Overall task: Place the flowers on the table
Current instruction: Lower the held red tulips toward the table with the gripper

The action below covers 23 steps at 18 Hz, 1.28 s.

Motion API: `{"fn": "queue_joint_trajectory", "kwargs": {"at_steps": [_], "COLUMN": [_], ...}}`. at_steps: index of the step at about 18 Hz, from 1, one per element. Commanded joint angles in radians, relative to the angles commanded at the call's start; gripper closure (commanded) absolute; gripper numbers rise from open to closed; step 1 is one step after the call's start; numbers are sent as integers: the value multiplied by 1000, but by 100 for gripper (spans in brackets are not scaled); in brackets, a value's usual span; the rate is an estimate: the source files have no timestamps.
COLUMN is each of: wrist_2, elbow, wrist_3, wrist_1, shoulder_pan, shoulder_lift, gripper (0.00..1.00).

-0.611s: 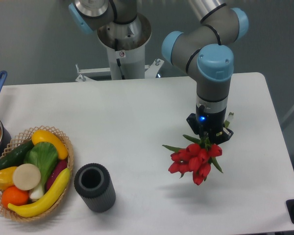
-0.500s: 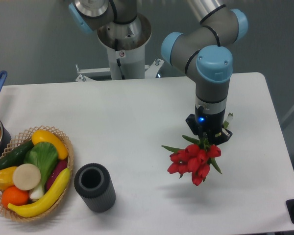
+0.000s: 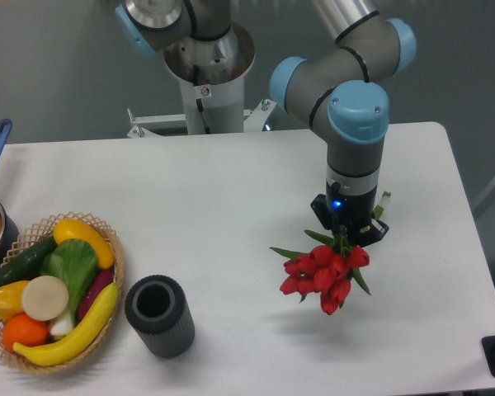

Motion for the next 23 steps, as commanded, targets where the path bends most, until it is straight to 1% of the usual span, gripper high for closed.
{"fn": "queue_joint_trajectory", "kwargs": {"at_steps": [7, 9, 11, 19, 23], "wrist_2": [0, -1, 0, 0, 0], "elbow": [2, 5, 9, -11, -32], "wrist_3": [-21, -23, -31, -35, -37], "wrist_1": [0, 2, 2, 11, 40], "shoulder_pan": [-14, -21, -31, -43, -43], "shoulder_lift": [-25, -41, -52, -71, -72], "gripper": [77, 75, 74, 73, 63]}}
